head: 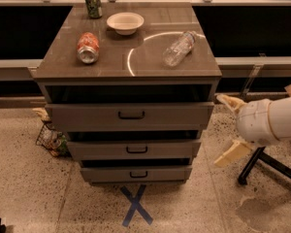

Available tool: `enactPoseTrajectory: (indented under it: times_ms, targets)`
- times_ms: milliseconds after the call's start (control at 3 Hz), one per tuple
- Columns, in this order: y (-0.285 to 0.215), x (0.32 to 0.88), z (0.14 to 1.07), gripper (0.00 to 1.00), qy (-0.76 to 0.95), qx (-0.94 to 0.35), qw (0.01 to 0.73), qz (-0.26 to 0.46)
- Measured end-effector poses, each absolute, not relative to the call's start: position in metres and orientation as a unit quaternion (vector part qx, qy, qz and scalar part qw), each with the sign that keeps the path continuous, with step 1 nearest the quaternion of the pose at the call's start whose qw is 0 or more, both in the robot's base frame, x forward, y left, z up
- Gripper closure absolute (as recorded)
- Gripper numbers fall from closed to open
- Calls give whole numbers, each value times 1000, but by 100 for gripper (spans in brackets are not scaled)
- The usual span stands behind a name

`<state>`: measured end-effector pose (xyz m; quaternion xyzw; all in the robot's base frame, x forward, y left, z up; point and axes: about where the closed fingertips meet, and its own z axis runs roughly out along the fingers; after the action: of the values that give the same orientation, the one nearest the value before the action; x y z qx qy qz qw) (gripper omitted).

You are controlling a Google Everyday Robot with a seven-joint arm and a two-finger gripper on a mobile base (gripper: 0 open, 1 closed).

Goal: Open bottom drawer

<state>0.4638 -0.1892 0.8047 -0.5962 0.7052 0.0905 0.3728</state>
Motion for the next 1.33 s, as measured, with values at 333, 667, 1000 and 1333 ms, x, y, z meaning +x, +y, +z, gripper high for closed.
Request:
enactPoseTrajectory:
  times_ms: [333, 667, 1000, 1333]
  targets:
    - [-171, 463, 741, 0, 691, -616, 347, 151]
    - [-180, 437, 685, 0, 704, -631, 282, 162]
    - [-182, 431, 677, 0, 704, -637, 271, 161]
    - [-180, 435, 645, 0, 721, -627, 256, 148]
